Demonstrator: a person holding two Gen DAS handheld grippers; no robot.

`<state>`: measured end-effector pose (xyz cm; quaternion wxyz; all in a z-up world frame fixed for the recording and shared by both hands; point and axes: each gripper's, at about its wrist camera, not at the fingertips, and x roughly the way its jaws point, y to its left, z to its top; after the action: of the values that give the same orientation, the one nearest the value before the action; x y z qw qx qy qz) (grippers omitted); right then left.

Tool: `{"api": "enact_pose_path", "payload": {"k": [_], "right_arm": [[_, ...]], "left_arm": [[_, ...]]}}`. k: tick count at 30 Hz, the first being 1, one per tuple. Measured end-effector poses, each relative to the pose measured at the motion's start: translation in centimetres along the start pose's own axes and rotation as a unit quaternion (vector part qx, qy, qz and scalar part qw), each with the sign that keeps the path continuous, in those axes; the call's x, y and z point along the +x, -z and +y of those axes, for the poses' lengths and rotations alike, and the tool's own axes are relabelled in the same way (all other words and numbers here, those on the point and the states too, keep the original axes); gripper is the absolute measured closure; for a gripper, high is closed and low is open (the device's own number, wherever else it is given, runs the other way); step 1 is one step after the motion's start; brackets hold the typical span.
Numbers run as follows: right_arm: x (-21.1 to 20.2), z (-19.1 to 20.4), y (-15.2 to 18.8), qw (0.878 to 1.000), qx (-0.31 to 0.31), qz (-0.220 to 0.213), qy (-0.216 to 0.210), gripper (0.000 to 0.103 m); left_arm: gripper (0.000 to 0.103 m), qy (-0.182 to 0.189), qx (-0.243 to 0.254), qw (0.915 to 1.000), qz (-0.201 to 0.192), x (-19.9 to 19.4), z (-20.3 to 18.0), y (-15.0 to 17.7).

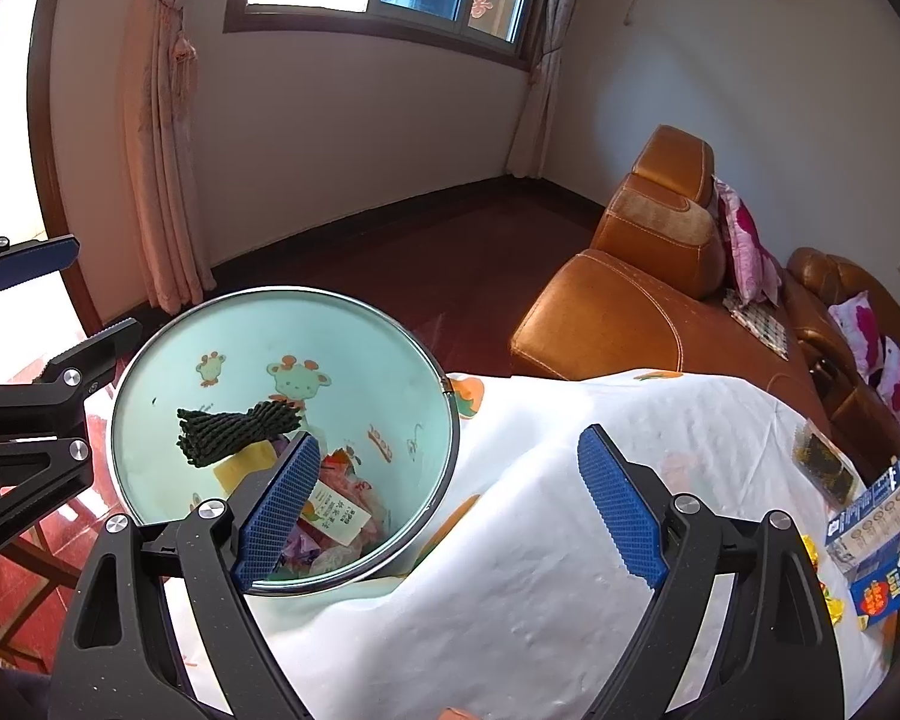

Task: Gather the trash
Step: 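Open both grippers over the basin to drop the rope and receipt, then move both open grippers back toward the remaining trash on the table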

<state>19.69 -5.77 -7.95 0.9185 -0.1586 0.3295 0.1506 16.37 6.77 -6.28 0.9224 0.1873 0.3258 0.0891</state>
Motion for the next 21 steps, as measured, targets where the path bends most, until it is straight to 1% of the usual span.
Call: {"api": "enact_pose_path", "payload": {"k": [10, 11, 12, 13, 17, 21], "right_arm": [[-0.3, -0.2, 0.2, 1.0, 0.003, 0.0, 0.003, 0.016], [-0.4, -0.2, 0.2, 1.0, 0.003, 0.0, 0.004, 0.016], [-0.5, -0.3, 0.3, 1.0, 0.005, 0.0, 0.005, 0.016], [-0.7, -0.4, 0.4, 1.0, 0.007, 0.001, 0.009, 0.016], [-2.1, -1.7, 1.1, 0.999, 0.031, 0.007, 0.026, 0.016], [-4.4, -3.7, 2.8, 0.997, 0.059, 0.011, 0.046, 0.016]], "left_arm": [[0.041, 0.0, 0.0, 1.0, 0.001, -0.1, 0.0, -0.1], [0.039, -0.001, 0.0, 1.0, 0.001, -0.1, 0.0, -0.1], [0.033, -0.002, -0.001, 1.0, 0.0, -0.2, 0.1, -0.1], [0.03, -0.003, -0.002, 1.0, -0.002, -0.3, 0.1, -0.2], [0.029, 0.003, 0.0, 1.0, -0.006, -0.8, -0.2, -0.4], [0.023, 0.022, 0.006, 0.9997, -0.013, -1.6, -1.6, -0.3]]}}
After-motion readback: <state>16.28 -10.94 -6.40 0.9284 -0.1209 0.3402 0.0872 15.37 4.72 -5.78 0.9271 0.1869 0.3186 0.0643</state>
